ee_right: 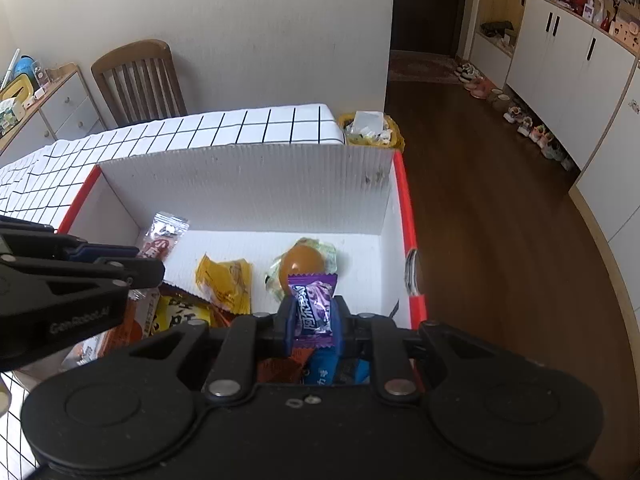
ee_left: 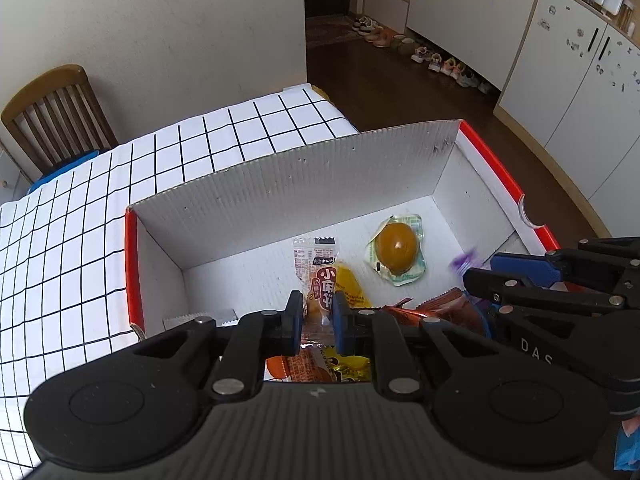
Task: Organize snacks
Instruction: 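Open both tools to drop the two candies into the box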
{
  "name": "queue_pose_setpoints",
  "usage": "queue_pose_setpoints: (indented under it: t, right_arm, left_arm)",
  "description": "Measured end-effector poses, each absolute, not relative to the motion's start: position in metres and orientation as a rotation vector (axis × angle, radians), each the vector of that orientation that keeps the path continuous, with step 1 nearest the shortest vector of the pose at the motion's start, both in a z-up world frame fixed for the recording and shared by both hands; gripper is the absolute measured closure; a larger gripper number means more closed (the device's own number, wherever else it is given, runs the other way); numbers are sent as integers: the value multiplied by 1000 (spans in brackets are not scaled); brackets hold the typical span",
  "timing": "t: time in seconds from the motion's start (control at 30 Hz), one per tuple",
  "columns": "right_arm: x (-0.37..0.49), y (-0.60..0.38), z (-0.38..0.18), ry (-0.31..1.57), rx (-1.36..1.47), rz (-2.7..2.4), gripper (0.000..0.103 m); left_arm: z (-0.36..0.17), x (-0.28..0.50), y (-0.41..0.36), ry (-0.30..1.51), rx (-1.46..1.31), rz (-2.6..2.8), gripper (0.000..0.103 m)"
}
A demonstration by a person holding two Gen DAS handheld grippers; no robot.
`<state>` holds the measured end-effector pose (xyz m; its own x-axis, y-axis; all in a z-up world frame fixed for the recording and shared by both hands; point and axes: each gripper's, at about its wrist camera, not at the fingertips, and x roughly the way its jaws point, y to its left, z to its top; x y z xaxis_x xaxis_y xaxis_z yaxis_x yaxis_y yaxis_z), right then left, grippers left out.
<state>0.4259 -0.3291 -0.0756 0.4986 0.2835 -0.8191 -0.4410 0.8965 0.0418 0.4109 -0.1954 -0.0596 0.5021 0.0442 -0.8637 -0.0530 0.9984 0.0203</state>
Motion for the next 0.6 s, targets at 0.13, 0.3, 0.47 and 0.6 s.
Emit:
queue_pose_setpoints:
  t: [0.13,0.3,0.47,0.6]
  right_arm:
    - [424,-333,-77,961,-170,440,83]
    - [419,-337,-74,951,-159,437,78]
    - [416,-342,-71,955,-133,442,70]
    - [411,-348,-66,954,-113,449,65]
  left_arm:
    - [-59,410,-196,1043,-14,60,88]
    - [-58,410,-191,1051,-41,61,87]
    - [-55,404,-186,1052,-71,74,86]
    - [-50,396,-184,1049,-79,82,79]
